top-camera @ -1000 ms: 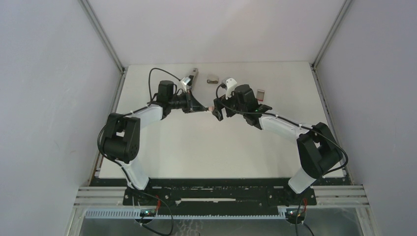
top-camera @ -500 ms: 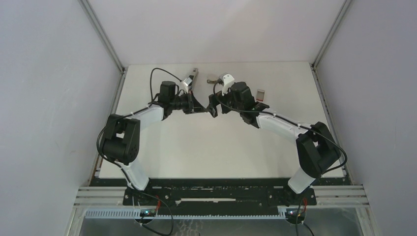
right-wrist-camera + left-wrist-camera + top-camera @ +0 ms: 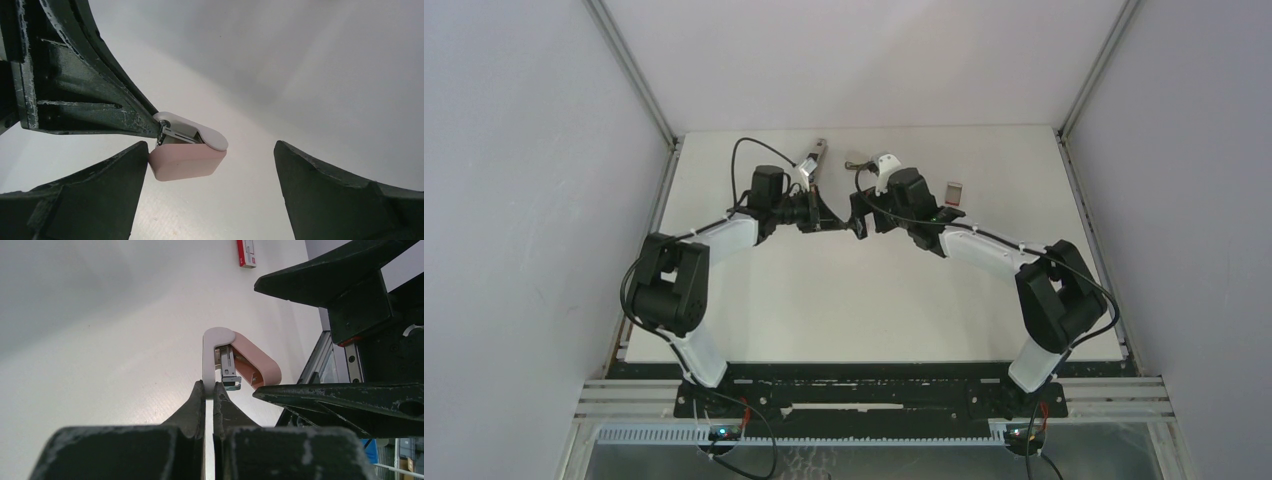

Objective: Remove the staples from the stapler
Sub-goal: Unload the staple at the center of the board.

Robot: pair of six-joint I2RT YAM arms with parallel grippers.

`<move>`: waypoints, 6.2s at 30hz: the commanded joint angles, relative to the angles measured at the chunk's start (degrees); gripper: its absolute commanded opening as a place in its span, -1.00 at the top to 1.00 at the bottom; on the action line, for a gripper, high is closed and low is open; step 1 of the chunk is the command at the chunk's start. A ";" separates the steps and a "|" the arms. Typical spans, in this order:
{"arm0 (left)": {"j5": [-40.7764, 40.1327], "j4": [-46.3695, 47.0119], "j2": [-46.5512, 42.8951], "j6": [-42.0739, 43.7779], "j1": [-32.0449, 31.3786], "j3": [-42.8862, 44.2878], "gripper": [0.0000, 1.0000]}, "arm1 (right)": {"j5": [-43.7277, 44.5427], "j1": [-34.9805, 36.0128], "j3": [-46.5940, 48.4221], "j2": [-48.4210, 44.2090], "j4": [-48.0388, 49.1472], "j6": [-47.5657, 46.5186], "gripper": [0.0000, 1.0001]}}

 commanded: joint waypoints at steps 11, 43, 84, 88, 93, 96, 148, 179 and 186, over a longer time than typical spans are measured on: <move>0.27 0.77 -4.52 1.77 1.28 -0.57 1.00 | -4.36 -5.05 2.62 -0.89 -2.50 4.83 -0.59; 12.45 0.26 -8.05 8.86 3.32 0.86 1.00 | -39.04 -12.65 2.93 -5.24 -3.70 -7.93 -0.69; 23.47 -10.85 -11.70 23.31 -2.29 0.86 1.00 | -59.07 -8.85 18.04 8.00 -41.99 -38.45 0.03; 24.22 -12.16 -11.84 24.56 -2.59 1.15 0.99 | -60.25 -8.87 19.28 8.89 -44.35 -39.46 0.25; 24.19 -12.66 -11.90 24.98 -2.75 1.29 1.00 | -62.23 -8.75 22.93 11.62 -51.12 -42.59 0.56; 23.75 -12.71 -11.85 24.97 -2.79 1.36 1.00 | -62.53 -8.73 24.64 12.71 -53.72 -43.91 0.63; 5.65 -36.91 -35.58 52.39 27.58 -6.96 -0.99 | -2.29 1.48 7.55 9.36 -8.82 -46.86 0.70; 7.97 -35.12 -37.07 51.70 30.48 -9.03 -0.99 | 11.77 15.18 -9.58 8.59 14.31 -61.81 0.70; 8.17 -35.02 -37.53 51.69 30.56 -9.11 -0.99 | 12.61 16.88 -10.68 9.94 15.34 -63.76 0.70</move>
